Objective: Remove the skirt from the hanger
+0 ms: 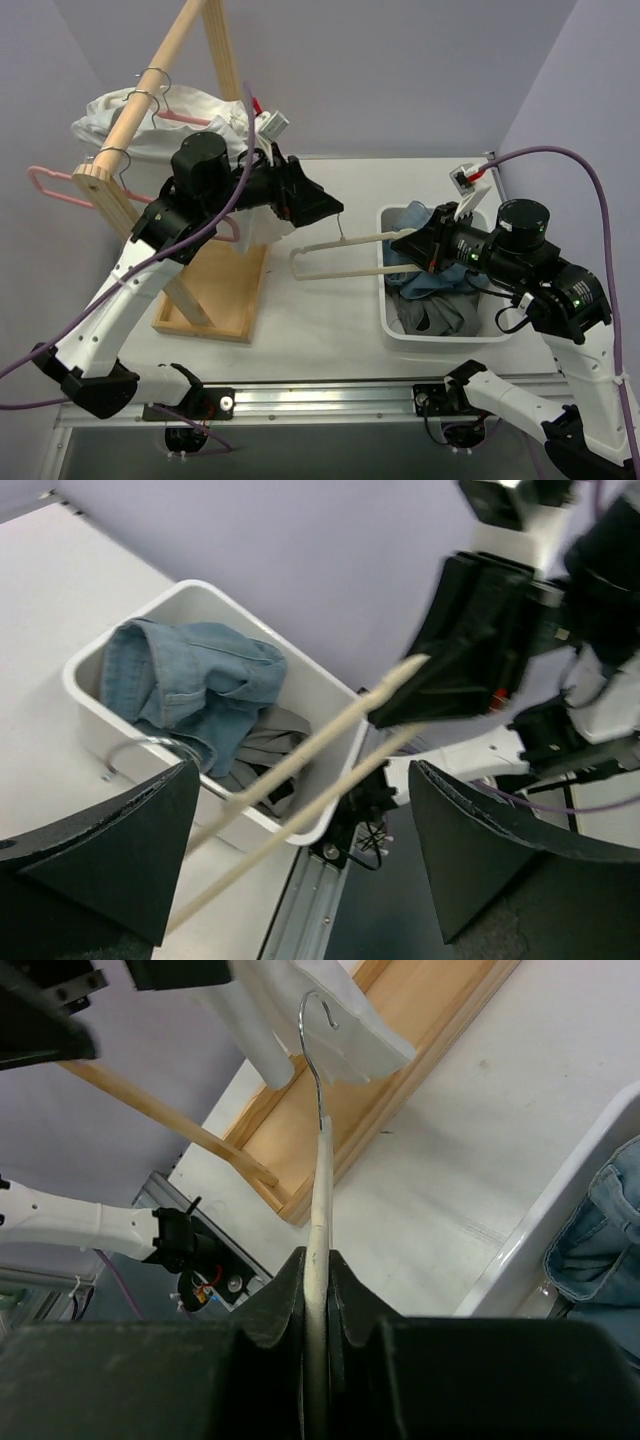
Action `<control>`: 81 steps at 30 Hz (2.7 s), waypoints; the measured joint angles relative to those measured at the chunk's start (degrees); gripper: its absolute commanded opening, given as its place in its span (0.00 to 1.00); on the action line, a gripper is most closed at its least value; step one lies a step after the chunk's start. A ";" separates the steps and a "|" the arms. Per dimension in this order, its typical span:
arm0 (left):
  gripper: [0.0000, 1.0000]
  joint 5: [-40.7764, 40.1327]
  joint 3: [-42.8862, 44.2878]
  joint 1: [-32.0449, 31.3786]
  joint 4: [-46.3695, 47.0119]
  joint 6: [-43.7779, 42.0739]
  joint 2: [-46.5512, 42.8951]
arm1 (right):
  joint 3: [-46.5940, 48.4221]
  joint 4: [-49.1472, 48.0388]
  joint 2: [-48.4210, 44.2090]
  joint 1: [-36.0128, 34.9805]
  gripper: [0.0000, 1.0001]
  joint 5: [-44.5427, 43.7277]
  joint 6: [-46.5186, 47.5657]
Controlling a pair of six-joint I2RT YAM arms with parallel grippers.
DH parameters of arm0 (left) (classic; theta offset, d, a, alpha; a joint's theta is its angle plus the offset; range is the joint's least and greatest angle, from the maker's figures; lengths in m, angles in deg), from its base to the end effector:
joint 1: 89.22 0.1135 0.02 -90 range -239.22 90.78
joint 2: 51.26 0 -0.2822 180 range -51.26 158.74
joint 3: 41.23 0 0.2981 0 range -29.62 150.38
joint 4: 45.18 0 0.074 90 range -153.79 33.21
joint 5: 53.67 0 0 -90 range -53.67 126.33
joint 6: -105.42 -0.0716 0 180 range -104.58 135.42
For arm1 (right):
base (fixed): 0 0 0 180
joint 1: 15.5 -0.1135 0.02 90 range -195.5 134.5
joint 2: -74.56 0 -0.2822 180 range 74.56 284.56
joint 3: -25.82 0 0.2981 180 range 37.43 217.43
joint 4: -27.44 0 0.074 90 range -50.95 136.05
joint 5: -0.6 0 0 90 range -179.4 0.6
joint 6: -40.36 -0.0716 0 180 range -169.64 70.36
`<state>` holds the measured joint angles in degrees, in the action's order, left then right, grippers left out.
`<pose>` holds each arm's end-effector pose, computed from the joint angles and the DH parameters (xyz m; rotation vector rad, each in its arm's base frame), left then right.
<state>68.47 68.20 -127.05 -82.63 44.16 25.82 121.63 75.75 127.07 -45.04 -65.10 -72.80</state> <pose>0.2474 -0.2404 0.5361 0.6049 1.7265 -1.3141 0.1629 0.1262 0.5297 -0.4360 1.7044 1.0349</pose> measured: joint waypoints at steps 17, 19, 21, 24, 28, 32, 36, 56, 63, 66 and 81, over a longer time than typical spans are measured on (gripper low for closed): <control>0.94 14.60 -21.66 -0.13 6.82 4.31 -35.56 | 3.39 -7.41 1.84 0.00 0.00 3.85 1.22; 0.94 14.47 -23.21 -0.13 5.25 3.91 -37.31 | 6.67 -8.76 4.39 -0.02 0.00 5.31 0.92; 0.94 13.94 -25.29 -0.15 3.63 3.61 -38.58 | 11.13 -10.47 8.07 -0.11 0.00 6.93 0.70; 0.94 13.18 -28.09 -0.17 1.18 3.56 -39.30 | 16.92 -12.09 12.87 -0.63 0.00 8.26 0.52; 0.94 12.63 -30.49 -0.17 -0.92 3.52 -39.15 | 20.61 -12.98 16.00 -2.62 0.00 9.01 0.31; 0.94 11.89 -31.50 -0.17 -2.58 2.84 -39.15 | 23.12 -13.38 17.97 -8.61 0.00 8.00 0.44; 0.94 11.34 -31.61 -0.22 -3.54 1.95 -39.28 | 23.39 -13.38 19.19 -16.28 0.00 5.55 0.83; 0.94 8.07 -33.77 -0.22 -4.37 1.90 -41.99 | 48.59 -11.98 42.16 -33.48 0.00 -9.51 13.22; 0.94 7.69 -34.12 -0.22 -3.41 2.32 -41.86 | 52.28 -11.56 45.29 -33.22 0.00 -15.76 16.92; 0.94 7.69 -34.12 -0.22 -3.45 2.23 -41.70 | 50.29 -11.98 44.17 -33.18 0.00 -17.51 17.38; 0.94 7.72 -35.60 -0.22 -2.97 2.29 -41.59 | 44.52 -22.34 40.48 -33.90 0.00 -15.06 19.15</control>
<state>76.18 32.60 -127.27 -85.61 46.45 -15.78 166.15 53.42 167.55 -78.94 -80.16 -53.65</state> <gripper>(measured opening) 0.940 0.029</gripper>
